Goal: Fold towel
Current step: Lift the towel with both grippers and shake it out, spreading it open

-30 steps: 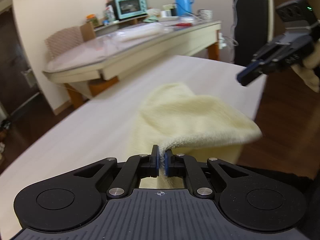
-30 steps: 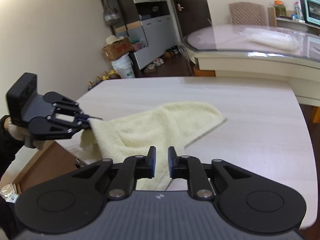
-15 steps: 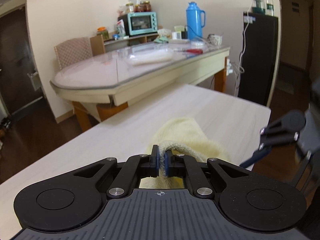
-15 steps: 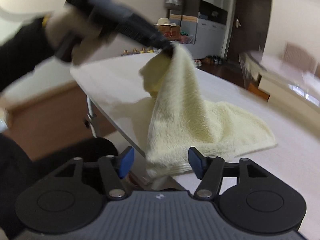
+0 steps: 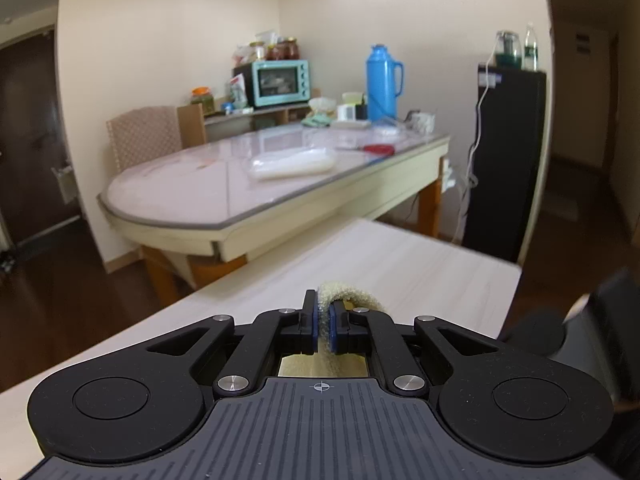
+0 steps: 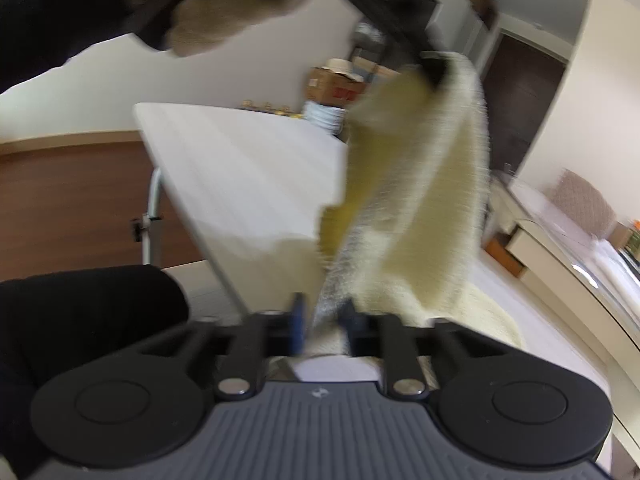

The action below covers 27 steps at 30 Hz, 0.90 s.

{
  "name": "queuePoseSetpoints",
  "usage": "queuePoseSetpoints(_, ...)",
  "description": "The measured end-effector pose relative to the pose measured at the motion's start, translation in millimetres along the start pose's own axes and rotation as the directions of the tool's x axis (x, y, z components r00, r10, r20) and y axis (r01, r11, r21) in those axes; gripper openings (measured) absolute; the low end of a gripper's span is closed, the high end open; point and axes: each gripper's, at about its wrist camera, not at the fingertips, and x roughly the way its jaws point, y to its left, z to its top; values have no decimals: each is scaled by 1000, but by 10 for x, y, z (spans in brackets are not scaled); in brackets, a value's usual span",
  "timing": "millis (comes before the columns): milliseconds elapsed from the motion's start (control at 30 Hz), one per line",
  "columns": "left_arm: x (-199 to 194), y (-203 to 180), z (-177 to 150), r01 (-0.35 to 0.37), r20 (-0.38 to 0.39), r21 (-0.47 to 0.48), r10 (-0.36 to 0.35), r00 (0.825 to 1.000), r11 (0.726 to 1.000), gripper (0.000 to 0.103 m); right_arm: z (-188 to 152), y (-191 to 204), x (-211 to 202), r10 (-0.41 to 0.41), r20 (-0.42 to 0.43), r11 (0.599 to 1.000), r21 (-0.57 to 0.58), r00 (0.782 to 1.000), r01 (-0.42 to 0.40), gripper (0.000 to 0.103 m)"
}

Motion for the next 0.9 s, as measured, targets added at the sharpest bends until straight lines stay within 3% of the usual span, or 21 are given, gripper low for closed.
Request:
queuePoseSetpoints(167,-159,-63,-153,0,-28,41,1,1000,999,5,11,-250,-417,-135,42,991,30,990,134,4)
queuePoseSetpoints(300,-446,-142,-79,-36,51,57,33,998,998,5,123,-390,-750,-273,114,962,32,955,271,4)
queuePoseSetpoints(400,-708,-201,100,-63,151,77,51,987,995,5,323,-441,-1053,-372,223,926,30,901,376,4)
queuePoseSetpoints(533,-1036,-284,313,-122,272,101,91,958,987,5,575,-427,-1344,-461,373,876,44,805,481,4)
queuePoseSetpoints(567,-1086,-286,350,-131,290,99,98,952,986,5,630,-444,-1371,-466,393,871,44,792,490,4)
queuePoseSetpoints(667,-987,-231,341,-140,263,79,115,958,987,6,698,-534,-1261,-472,398,864,30,787,503,4)
queuePoseSetpoints(900,-234,68,70,-168,63,46,165,984,985,6,585,-828,-471,-410,252,905,-2,876,425,4)
